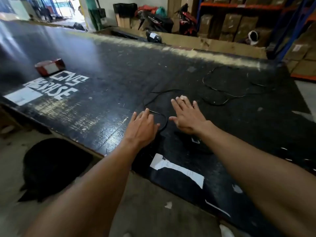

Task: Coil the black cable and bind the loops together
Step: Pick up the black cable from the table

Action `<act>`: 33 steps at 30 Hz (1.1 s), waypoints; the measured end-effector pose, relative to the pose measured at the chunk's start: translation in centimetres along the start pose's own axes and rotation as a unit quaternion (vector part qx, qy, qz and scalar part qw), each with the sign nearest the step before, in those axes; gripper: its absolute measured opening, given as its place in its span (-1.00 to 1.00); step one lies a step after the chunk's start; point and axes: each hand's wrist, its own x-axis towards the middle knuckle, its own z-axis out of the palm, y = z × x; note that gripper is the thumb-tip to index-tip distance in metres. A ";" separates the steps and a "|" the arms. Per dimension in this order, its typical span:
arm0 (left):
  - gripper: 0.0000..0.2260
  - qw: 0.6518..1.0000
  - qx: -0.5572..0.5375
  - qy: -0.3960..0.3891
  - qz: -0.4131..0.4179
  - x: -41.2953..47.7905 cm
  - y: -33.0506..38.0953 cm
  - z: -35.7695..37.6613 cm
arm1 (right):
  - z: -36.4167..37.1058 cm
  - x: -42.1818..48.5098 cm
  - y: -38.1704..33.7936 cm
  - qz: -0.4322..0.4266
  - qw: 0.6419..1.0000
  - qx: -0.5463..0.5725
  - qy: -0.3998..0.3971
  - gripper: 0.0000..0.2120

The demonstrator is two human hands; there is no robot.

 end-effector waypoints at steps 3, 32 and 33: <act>-0.66 0.999 -0.027 0.011 0.032 -1.0 -0.2 0.5 | 0.9 0.2 -0.6 -0.067 0.998 -0.012 -0.010 -0.44; -0.73 0.671 -0.733 -0.002 -0.111 12.5 0.4 -8.2 | -6.6 2.1 -3.4 0.137 0.865 0.411 0.254 -0.87; -0.70 0.677 -0.729 -0.010 -0.098 13.2 0.5 -8.0 | -6.9 2.4 -3.3 0.144 0.864 0.409 0.256 -0.87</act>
